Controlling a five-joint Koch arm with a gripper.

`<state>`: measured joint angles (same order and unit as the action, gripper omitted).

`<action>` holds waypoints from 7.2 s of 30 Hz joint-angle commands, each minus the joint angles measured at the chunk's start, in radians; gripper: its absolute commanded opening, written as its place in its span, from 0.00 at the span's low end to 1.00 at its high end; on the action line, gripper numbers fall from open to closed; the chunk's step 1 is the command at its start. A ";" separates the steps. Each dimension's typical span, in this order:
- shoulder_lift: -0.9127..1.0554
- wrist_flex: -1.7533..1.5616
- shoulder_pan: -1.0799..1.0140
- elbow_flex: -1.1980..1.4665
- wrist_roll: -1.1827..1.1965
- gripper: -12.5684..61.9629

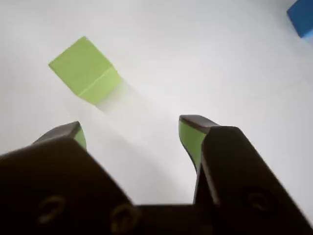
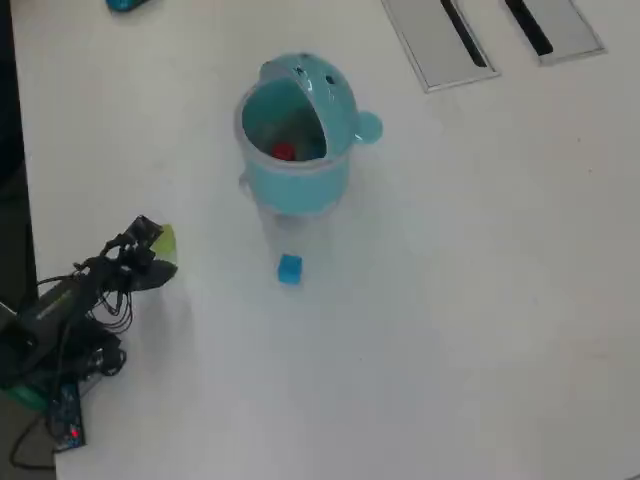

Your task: Grasp RGB lego blocks and put them in the bin one by one.

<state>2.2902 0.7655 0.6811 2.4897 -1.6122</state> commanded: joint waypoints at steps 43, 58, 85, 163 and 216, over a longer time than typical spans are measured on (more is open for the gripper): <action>0.006 -0.437 0.265 0.029 -0.379 0.65; -0.279 -0.548 0.310 -0.104 -0.540 0.65; -0.560 -0.710 0.192 -0.141 -0.643 0.64; -0.344 -0.383 -0.034 -0.344 -0.957 0.27; -1.318 -0.258 -0.161 -2.037 -0.379 0.36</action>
<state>1.0032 0.4939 0.5354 0.5844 -1.9957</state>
